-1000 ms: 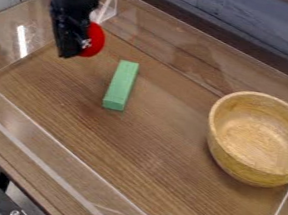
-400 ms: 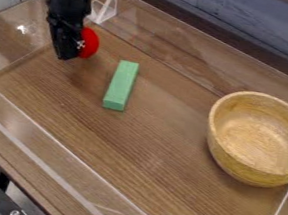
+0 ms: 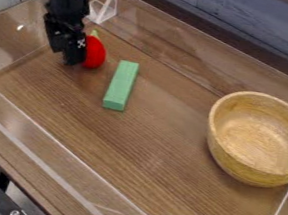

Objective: Move the red object to the left side of the table

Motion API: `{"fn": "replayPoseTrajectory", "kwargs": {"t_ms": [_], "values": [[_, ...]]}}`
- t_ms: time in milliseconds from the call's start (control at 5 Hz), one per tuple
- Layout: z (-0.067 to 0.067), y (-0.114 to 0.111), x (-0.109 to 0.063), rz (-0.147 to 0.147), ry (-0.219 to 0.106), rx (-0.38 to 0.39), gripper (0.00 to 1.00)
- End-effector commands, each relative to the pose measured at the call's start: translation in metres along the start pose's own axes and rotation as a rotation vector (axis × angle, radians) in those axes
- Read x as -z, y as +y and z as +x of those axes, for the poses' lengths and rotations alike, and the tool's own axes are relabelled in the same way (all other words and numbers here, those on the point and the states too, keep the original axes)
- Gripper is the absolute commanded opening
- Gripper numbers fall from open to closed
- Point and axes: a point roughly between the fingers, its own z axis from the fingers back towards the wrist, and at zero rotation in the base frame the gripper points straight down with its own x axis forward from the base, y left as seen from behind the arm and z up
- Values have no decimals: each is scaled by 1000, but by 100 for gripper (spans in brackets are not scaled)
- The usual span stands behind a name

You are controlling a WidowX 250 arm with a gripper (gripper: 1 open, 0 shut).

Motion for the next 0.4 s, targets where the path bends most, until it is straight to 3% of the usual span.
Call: {"fn": "replayPoseTrajectory", "kwargs": {"t_ms": [0, 200], "values": [[3, 8, -15, 18, -42, -22, 100], [4, 9, -15, 2, -45, -34, 100]]}}
